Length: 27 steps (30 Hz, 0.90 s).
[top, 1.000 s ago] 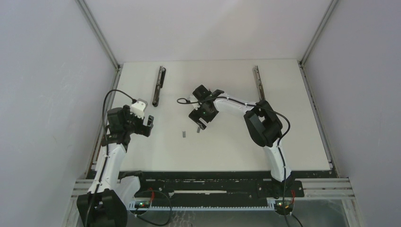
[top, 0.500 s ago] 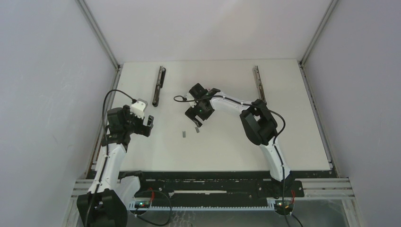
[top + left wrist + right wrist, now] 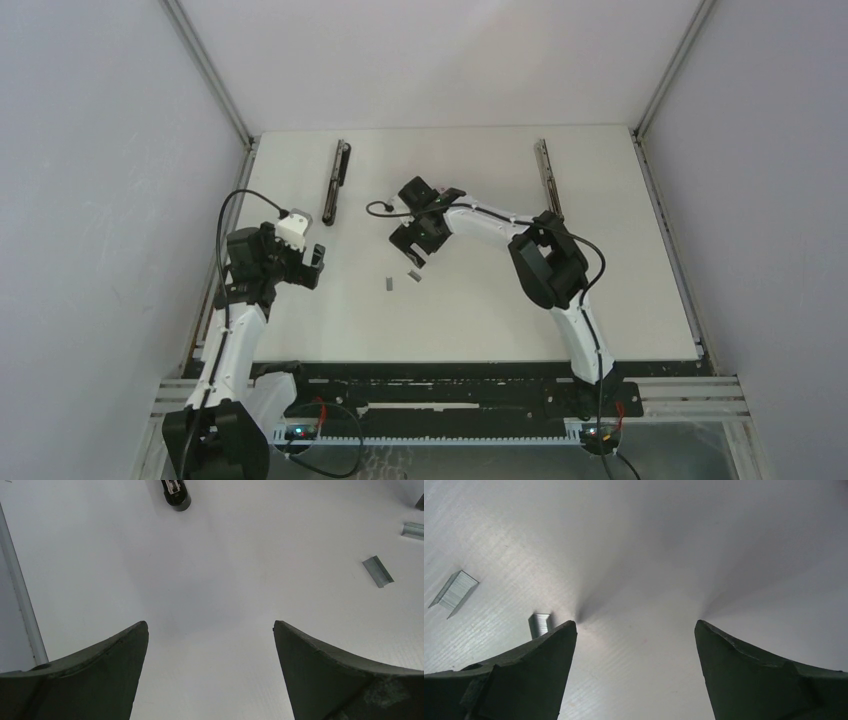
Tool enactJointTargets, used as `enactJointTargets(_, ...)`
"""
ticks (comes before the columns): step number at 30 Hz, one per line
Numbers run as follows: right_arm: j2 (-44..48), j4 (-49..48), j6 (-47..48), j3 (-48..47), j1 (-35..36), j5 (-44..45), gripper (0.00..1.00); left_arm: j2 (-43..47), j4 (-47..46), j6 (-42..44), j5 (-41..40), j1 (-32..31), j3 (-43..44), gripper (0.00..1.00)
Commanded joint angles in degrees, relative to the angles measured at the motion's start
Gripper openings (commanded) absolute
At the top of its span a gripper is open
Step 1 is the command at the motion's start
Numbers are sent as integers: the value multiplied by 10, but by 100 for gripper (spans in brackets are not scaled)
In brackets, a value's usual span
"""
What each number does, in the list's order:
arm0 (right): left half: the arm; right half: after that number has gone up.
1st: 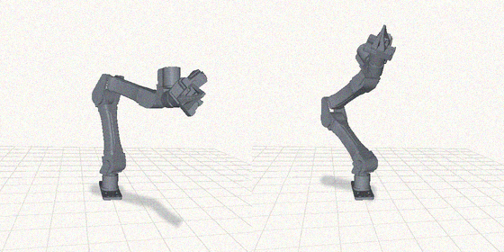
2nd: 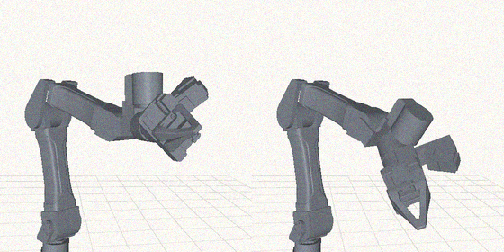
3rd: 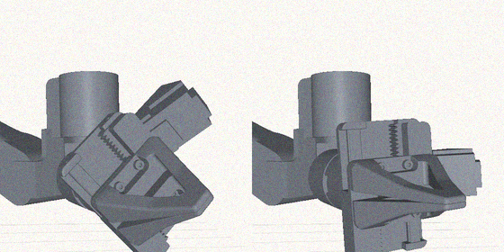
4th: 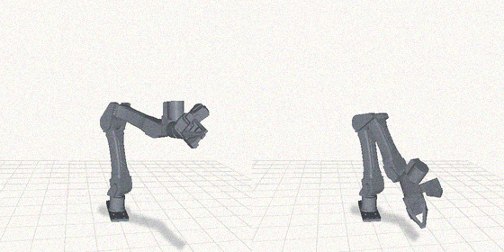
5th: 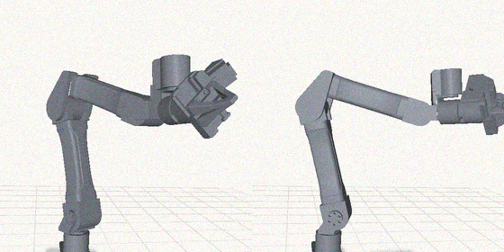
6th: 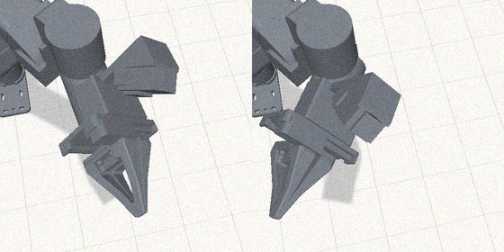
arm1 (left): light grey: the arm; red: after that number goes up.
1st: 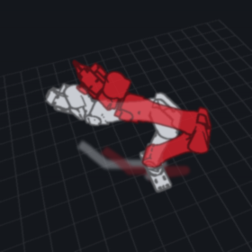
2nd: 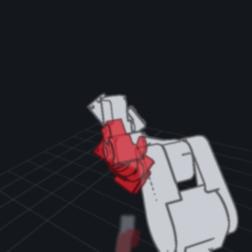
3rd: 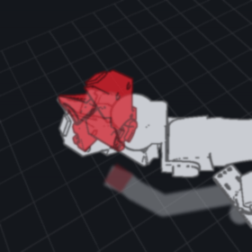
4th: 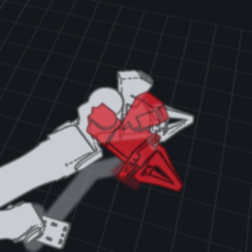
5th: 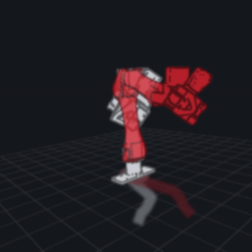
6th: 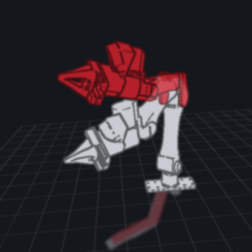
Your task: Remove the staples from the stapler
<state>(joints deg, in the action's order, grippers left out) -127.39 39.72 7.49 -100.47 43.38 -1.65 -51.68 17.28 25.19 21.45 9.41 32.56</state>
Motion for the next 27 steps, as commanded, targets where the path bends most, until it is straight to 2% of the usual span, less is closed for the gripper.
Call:
enactJointTargets(1, 65, -11, -10, 5, -19, -35, 88, 3, -8, 11, 17, 6, 4, 100)
enactJointTargets(5, 66, 2, -11, 9, -17, -84, 88, 4, -8, 12, 16, 5, 3, 100)
enactJointTargets(14, 49, 13, -15, 17, -16, -124, 90, 6, -8, 13, 14, 6, 2, 100)
enactJointTargets(27, 27, 20, -3, 12, 5, -88, 91, 10, -8, 14, 14, 7, 2, 100)
